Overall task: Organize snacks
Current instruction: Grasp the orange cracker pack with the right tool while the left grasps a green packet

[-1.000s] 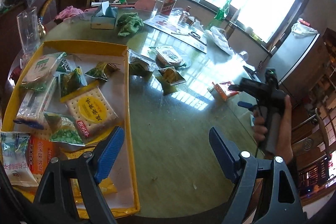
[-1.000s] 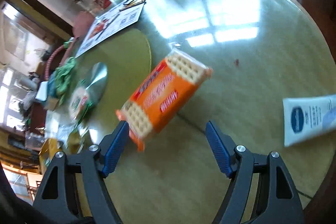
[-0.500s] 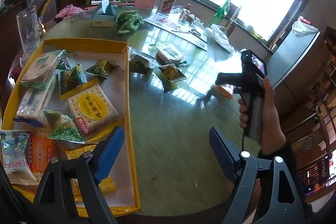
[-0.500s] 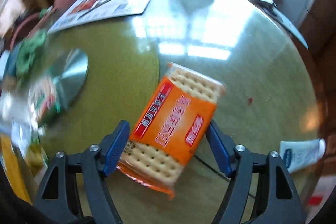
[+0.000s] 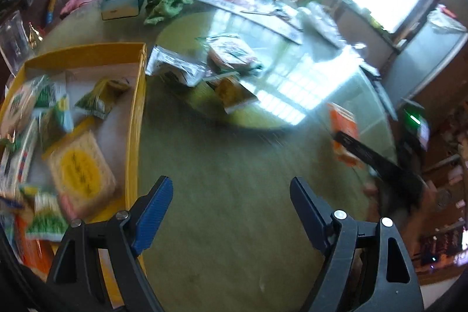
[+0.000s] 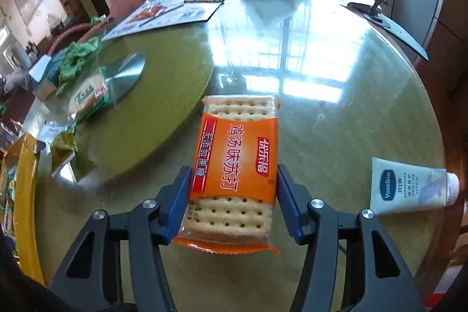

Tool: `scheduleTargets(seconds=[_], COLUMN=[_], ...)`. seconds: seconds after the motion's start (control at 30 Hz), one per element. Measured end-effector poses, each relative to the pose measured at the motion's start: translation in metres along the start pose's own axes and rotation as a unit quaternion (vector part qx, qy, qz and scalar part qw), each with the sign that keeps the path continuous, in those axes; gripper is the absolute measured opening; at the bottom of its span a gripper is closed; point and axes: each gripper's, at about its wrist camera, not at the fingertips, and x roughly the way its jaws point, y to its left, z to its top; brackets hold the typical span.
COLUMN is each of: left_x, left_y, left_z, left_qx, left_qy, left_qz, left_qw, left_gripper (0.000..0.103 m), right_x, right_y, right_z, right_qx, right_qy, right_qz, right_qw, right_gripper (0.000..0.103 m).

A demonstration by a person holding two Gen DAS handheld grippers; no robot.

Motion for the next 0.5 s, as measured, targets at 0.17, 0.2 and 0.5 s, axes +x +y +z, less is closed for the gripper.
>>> scheduleTargets(seconds=[0.17, 0.2, 0.5], left_x=[0.04, 0.047, 0.095], left_y=[-0.002, -0.002, -0.011], left_z=[0.048, 0.057, 0.079], left_qx=[-0.028, -0.036, -0.032], left_qy=[0.016, 0.018, 0.039], left_qz=[0.01, 0.008, 0.049], left_qw=[0.9994, 0.9991, 0.9976], left_gripper=[0.077, 0.073, 0.021], right_x=[-0.002, -0.003, -0.003], right_y=[-0.005, -0.007, 0.0], right_z=[-0.002, -0.002, -0.006], right_qx=[0.008, 0.015, 0.001], right_qy=[-0.007, -0.007, -0.006], right_qz=[0.033, 0.046, 0.052], right_qw=[0.999, 0.999, 0.999], right_gripper=[0.056, 0.055, 0.054])
